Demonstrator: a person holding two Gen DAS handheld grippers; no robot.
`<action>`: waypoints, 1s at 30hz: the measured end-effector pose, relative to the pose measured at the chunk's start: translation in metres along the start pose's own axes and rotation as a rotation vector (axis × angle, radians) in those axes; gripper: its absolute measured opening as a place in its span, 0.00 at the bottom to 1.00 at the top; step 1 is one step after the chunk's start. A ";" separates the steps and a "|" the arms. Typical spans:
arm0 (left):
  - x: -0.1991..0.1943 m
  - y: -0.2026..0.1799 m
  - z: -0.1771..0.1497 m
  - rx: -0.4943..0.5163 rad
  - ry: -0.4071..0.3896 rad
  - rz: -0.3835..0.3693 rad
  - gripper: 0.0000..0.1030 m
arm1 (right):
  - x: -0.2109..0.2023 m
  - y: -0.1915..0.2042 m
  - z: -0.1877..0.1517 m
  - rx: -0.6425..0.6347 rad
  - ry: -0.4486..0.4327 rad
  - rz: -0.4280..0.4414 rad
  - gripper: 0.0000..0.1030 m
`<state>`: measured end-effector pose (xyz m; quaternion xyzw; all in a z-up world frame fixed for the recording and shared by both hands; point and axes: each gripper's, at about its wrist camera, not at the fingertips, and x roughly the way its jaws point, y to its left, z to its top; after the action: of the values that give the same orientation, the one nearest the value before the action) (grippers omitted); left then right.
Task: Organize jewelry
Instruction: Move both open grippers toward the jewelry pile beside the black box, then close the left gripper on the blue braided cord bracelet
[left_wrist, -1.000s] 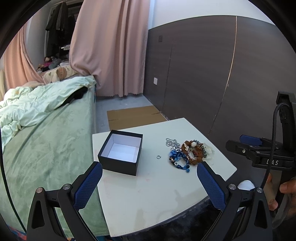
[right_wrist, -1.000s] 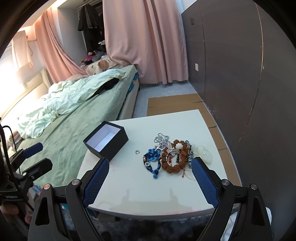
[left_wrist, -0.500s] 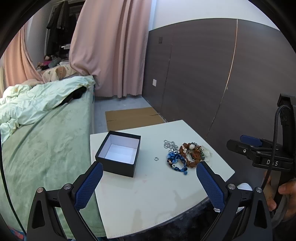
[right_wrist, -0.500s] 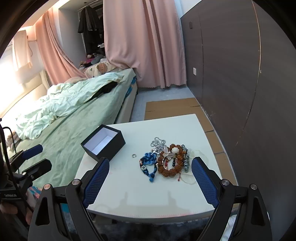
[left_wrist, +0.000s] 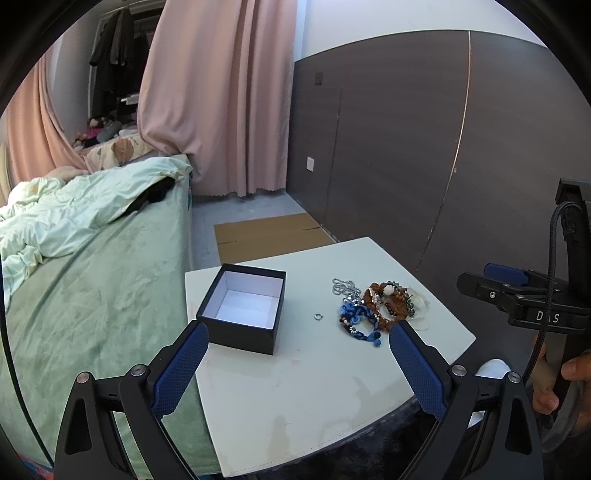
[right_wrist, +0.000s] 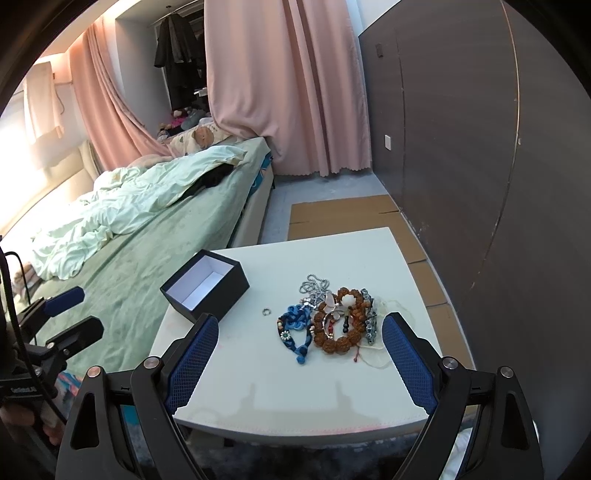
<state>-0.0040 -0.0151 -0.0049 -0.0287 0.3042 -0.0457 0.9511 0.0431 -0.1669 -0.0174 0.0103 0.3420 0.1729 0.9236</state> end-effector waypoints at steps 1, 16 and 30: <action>-0.001 0.000 0.000 -0.002 0.000 0.002 0.96 | 0.000 -0.001 0.000 0.003 0.000 -0.002 0.88; 0.008 -0.002 0.001 -0.006 0.018 0.005 0.96 | 0.001 -0.013 0.000 0.055 0.003 -0.009 0.88; 0.058 -0.023 0.020 -0.022 0.109 -0.064 0.90 | 0.023 -0.058 0.007 0.237 0.071 0.017 0.88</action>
<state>0.0532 -0.0431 -0.0199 -0.0463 0.3551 -0.0743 0.9307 0.0817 -0.2134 -0.0348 0.1162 0.3922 0.1393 0.9018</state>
